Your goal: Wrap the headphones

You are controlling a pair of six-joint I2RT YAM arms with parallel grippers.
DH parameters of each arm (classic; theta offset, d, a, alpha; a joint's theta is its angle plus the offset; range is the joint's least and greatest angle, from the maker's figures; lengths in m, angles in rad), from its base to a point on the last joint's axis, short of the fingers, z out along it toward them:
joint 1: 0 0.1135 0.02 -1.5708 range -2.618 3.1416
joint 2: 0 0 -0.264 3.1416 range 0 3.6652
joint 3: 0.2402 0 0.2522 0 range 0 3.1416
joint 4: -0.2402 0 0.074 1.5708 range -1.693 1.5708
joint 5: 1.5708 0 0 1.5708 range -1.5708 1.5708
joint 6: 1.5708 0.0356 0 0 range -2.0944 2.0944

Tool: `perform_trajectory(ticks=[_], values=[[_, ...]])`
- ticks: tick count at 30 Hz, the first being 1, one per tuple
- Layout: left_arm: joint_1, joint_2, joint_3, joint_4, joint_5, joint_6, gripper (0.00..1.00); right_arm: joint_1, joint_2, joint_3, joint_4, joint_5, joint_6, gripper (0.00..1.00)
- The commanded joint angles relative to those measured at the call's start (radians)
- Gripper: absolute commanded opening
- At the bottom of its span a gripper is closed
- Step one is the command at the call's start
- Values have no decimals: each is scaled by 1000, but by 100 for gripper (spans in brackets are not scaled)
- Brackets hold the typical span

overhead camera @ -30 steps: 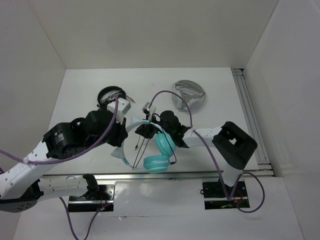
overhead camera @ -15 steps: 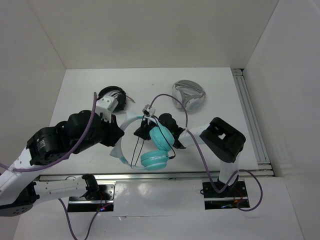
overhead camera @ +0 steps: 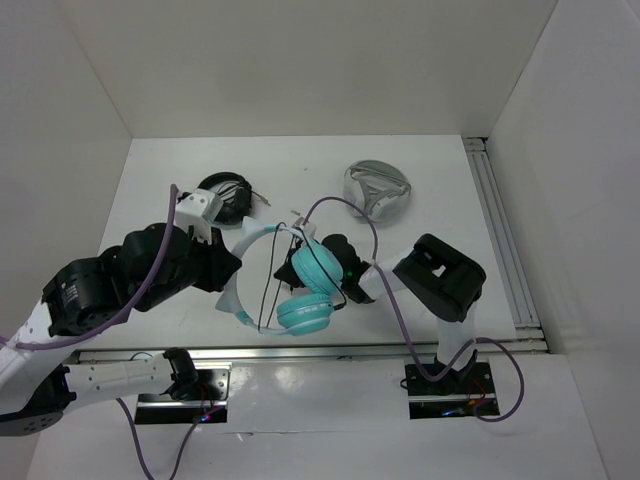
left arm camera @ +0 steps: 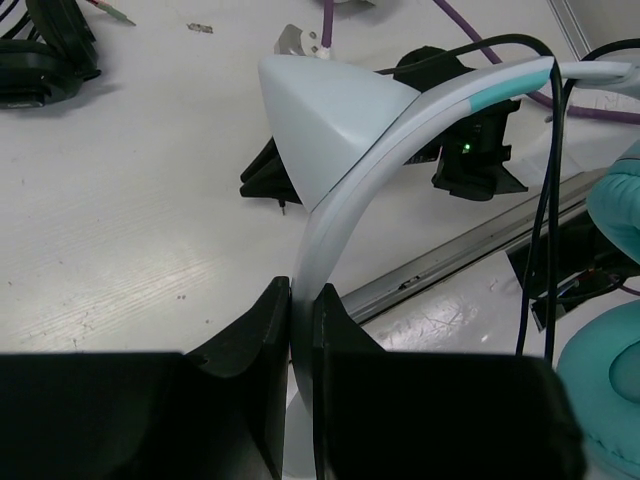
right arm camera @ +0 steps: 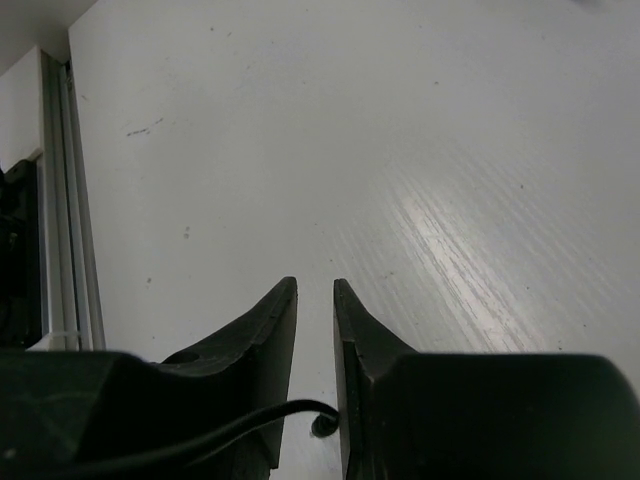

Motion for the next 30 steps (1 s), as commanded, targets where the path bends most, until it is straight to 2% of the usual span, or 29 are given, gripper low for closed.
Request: perform_trajectory(ticks=[1, 8, 23, 26, 30], values=[[-4, -30, 59, 81, -26, -56, 0, -16, 34, -17, 84, -12, 1, 29], [-4, -30, 59, 81, -26, -65, 0, -16, 74, -37, 130, -23, 12, 29], [-4, -21, 50, 72, -89, -74, 0, -45, 74, -98, 117, -32, 12, 30], [-4, -21, 50, 72, -89, -74, 0, -54, 74, -98, 126, -41, 12, 0], [-4, -21, 50, 46, -143, -117, 0, -63, 74, -98, 126, -41, 21, 0]])
